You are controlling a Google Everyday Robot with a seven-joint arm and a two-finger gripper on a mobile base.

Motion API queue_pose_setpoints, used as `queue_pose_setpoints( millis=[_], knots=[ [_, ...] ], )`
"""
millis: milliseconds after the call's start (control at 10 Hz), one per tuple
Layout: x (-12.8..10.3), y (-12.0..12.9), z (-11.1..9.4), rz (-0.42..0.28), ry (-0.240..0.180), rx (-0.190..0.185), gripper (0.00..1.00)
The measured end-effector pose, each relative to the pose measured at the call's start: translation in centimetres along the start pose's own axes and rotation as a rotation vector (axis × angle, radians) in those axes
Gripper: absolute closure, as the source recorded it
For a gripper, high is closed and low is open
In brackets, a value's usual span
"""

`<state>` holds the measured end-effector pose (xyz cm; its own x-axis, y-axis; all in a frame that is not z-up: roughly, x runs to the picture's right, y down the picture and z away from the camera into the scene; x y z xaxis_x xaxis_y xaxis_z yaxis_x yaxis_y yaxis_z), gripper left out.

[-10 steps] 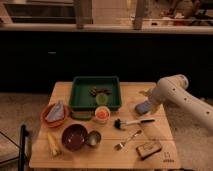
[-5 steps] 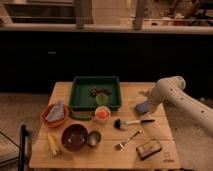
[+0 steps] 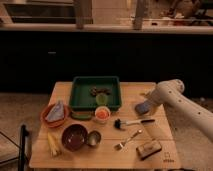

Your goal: Place sponge in metal cup

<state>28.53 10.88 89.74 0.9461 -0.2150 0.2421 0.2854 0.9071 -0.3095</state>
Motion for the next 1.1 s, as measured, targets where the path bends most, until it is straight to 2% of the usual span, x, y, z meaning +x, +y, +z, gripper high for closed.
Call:
queue_pose_setpoints(
  millis=[600,900,1100],
  knots=[
    [0.3,0.3,2.4,0.001,0.026,-0.039,0.2],
    [0.5,0.5,2.9,0.003,0.037,-0.055,0.21],
    [0.6,0.5,3.1,0.003,0.043,-0.06,0.37]
  ],
)
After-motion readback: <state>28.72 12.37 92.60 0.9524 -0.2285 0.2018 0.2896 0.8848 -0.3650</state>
